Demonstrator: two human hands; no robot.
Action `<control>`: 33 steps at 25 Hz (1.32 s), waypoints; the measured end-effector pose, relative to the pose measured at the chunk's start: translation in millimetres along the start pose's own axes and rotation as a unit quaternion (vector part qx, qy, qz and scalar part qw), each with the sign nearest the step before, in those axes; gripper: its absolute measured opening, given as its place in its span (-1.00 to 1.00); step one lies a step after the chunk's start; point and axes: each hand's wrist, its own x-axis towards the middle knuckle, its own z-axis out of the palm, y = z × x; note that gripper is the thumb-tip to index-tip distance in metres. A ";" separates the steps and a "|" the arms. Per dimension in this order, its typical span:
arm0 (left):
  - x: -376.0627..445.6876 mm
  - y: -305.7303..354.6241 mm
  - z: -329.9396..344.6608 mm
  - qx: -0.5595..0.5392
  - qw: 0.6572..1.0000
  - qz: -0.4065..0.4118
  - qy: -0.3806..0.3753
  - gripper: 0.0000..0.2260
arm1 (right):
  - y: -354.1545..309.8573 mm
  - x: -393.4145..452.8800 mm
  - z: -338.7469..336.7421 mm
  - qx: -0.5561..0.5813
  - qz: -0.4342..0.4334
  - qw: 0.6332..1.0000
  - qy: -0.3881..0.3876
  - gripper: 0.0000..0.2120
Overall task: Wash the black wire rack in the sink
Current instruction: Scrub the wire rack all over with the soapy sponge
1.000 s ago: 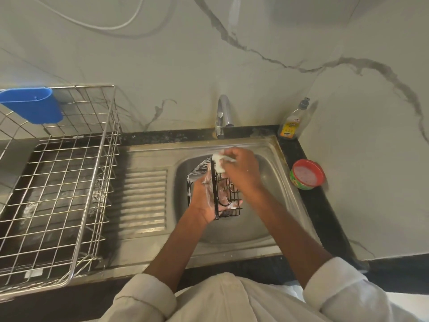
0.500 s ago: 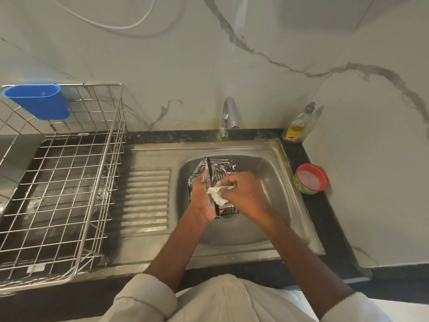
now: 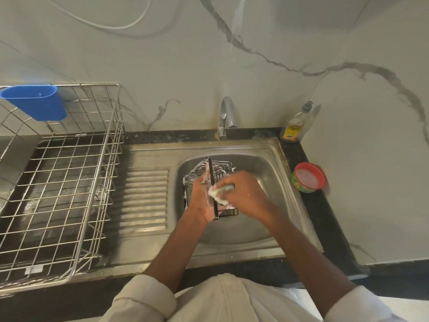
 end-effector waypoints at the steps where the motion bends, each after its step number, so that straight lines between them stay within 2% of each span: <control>1: 1.0 -3.5 0.8 0.004 1.000 0.006 0.008 -0.52 | -4.1 13.0 -3.1 0.026 0.011 0.999 0.044 -0.78; 3: -1.7 -8.4 6.6 0.020 1.000 -0.001 0.006 -0.56 | -13.6 37.7 -6.8 -0.013 0.012 0.984 0.177 -0.81; 4: -2.6 -7.6 9.0 0.025 1.000 0.003 0.014 -0.57 | -18.3 42.4 -6.1 -0.036 0.001 0.974 0.222 -0.81; 5: -2.8 -6.2 9.9 0.030 0.999 0.009 0.021 -0.55 | -19.2 42.6 -1.7 -0.036 -0.013 0.973 0.226 -0.82; 7: -0.4 -0.2 5.2 0.040 0.999 0.012 0.033 -0.45 | -14.1 26.5 7.4 -0.014 -0.032 0.989 0.142 -0.80; 9: -4.4 10.6 4.6 0.040 0.997 0.021 0.063 -0.41 | -3.6 0.2 10.3 -0.025 -0.007 0.998 0.054 -0.78; 11: -5.0 17.8 4.3 0.062 0.996 0.028 0.055 -0.38 | 5.6 -8.7 5.2 -0.012 0.012 0.998 0.067 -0.80; 13: -5.7 12.7 7.2 0.105 0.993 0.010 0.056 -0.31 | 4.2 4.9 -5.9 -0.008 0.018 0.991 0.135 -0.82; 15: -7.8 6.4 11.4 0.125 0.991 -0.002 0.056 -0.25 | 0.8 31.1 -15.3 -0.030 0.030 0.982 0.186 -0.81; 17: -9.6 4.0 15.9 0.116 0.992 -0.019 0.040 -0.23 | -1.6 50.6 -16.2 -0.078 0.043 0.975 0.205 -0.79; 21: -5.8 10.2 14.9 0.066 0.996 0.020 0.049 -0.50 | 7.2 23.4 -3.0 -0.130 0.037 0.979 0.150 -0.78; 24: -0.2 11.5 8.0 0.049 0.997 0.041 0.042 -0.51 | 24.0 -10.1 -1.7 -0.134 0.058 0.988 0.048 -0.83; 25: 1.2 11.4 7.5 0.061 0.996 0.049 0.043 -0.50 | 26.5 -8.2 -4.7 -0.126 0.058 0.990 0.036 -0.84; 28: -5.7 8.0 20.5 0.098 0.994 0.038 0.025 -0.46 | 26.5 31.5 -19.2 -0.072 0.059 0.990 0.110 -0.80; 33: -7.6 6.7 22.7 0.053 0.997 0.053 0.005 -0.34 | 13.9 65.8 -26.7 -0.046 0.046 0.966 0.249 -0.82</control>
